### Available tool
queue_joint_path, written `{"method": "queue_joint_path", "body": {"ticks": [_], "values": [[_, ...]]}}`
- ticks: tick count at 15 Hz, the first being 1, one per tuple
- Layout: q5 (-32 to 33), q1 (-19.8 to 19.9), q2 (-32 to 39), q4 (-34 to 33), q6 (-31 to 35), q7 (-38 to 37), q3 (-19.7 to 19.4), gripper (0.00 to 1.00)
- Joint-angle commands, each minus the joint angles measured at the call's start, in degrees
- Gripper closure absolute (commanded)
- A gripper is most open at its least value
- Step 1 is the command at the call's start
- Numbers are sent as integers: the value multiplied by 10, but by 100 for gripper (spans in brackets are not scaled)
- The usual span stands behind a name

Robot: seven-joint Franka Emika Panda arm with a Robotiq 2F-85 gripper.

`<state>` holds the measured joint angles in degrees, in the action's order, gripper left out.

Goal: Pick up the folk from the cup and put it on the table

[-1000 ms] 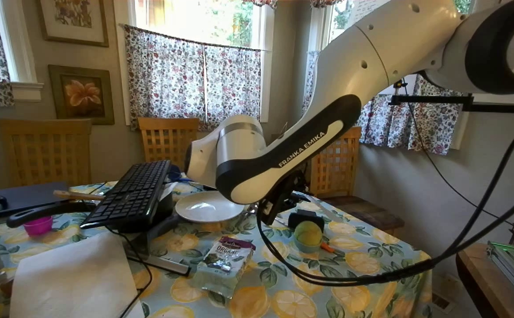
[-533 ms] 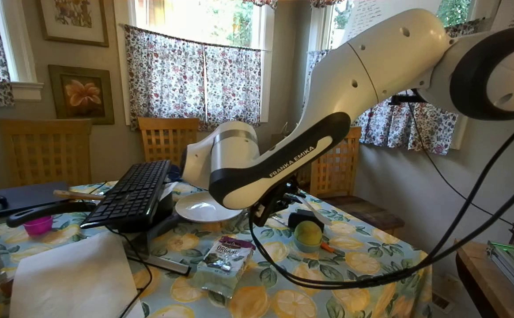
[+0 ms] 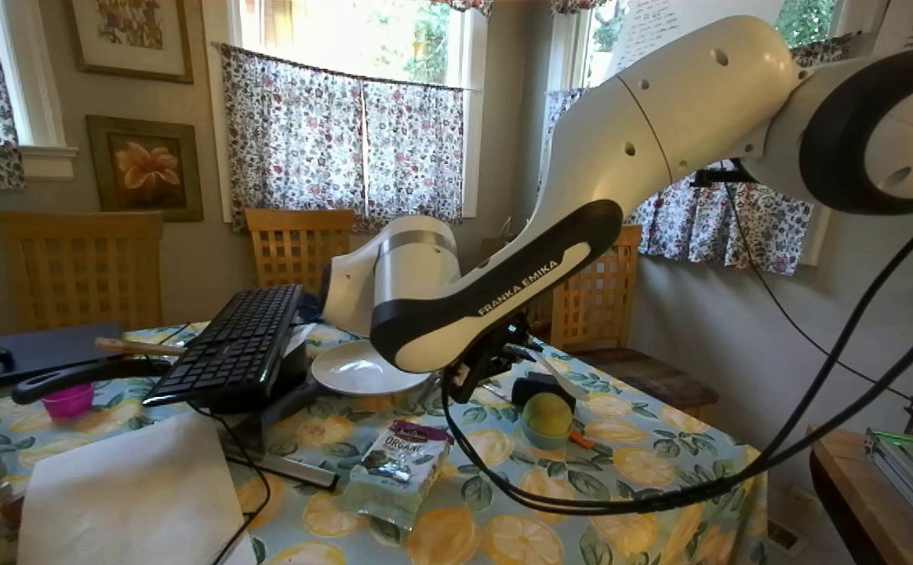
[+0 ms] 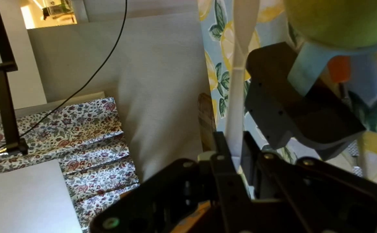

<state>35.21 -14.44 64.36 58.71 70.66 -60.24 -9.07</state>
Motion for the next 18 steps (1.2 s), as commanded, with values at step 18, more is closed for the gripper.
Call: {"method": "queue_joint_path", "body": {"ticks": [18], "values": [[65, -115, -15, 31, -4, 48, 0, 96]]}}
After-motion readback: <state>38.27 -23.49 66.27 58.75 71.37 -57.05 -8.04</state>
